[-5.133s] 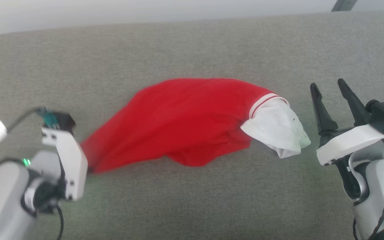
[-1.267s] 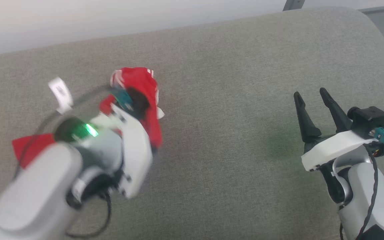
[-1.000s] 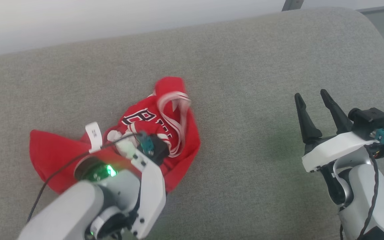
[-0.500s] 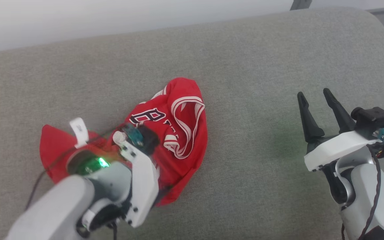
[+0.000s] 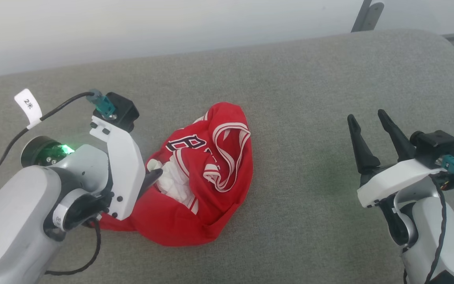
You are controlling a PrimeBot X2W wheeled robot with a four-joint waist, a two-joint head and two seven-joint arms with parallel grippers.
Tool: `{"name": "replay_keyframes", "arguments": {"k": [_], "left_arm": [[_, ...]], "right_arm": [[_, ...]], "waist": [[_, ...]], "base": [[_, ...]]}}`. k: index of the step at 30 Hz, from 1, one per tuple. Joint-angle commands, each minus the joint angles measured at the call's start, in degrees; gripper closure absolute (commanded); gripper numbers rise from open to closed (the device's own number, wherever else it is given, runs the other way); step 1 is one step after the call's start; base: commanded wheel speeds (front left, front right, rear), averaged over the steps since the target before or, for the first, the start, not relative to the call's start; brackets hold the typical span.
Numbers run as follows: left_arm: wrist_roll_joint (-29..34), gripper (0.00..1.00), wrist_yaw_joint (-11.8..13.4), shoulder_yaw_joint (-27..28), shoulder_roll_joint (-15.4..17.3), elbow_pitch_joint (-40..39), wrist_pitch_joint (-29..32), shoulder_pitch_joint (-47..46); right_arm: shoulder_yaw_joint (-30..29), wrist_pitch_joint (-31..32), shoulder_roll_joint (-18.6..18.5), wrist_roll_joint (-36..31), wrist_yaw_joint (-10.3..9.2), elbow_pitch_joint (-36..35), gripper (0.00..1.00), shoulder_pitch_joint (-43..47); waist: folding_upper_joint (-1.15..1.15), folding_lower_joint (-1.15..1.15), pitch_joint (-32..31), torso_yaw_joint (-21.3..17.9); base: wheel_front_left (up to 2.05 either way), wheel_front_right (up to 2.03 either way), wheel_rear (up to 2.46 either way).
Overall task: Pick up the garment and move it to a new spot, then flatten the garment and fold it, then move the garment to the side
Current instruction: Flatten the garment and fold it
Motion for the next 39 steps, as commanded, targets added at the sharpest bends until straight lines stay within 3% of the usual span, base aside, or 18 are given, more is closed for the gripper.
{"name": "replay_keyframes", "arguments": {"k": [1, 14, 27, 28, 29, 35, 39], "left_arm": [[-0.9, 0.00, 0.0, 0.0, -0.2, 2.0, 0.2, -0.1], [-1.0, 0.00, -2.7, -2.3, -5.7, 13.3, -3.3, -2.2], [1.6, 0.00, -5.0, -3.4, -6.5, 25.0, -8.0, -4.0], [1.4, 0.40, -5.4, -3.5, -6.7, 25.9, -8.2, -4.2], [1.5, 1.00, -5.6, -3.5, -6.8, 26.6, -8.4, -4.5], [0.8, 1.00, -5.8, -3.1, -7.2, 28.1, -8.5, -5.7], [-0.2, 1.00, -4.3, -1.0, -6.0, 24.7, -9.0, -6.4]], "right_arm": [[0.2, 0.0, -0.2, 0.1, 0.00, 0.2, 0.00, 0.6], [1.2, 0.7, -0.8, 0.5, 0.00, -0.5, 0.00, 0.3], [1.0, 0.1, -0.4, 0.2, 0.00, -0.9, 0.00, -1.2], [1.0, 0.0, -0.3, 0.2, 0.00, -0.8, 0.00, -1.3], [1.0, -0.1, -0.3, 0.2, 0.00, -0.7, 0.00, -1.3], [0.6, -0.4, -0.3, 0.0, 0.00, -0.1, 0.00, -1.1], [-0.3, -0.4, -0.5, -0.2, 0.00, 0.3, 0.00, -0.3]], "waist": [[0.00, 0.00, -0.8, 0.2], [0.00, 0.00, -1.1, -0.5], [0.00, 0.00, 3.2, -3.0], [0.00, 0.00, 3.3, -3.0], [0.00, 0.00, 3.5, -3.1], [0.00, 0.00, 3.4, -2.9], [0.00, 0.00, 2.4, -1.8]], "base": [[0.00, 0.00, 0.00], [0.00, 0.00, 0.00], [0.00, 0.00, 0.00], [0.00, 0.00, 0.00], [0.00, 0.00, 0.00], [0.00, 0.00, 0.00], [0.00, 0.00, 0.00]]}}
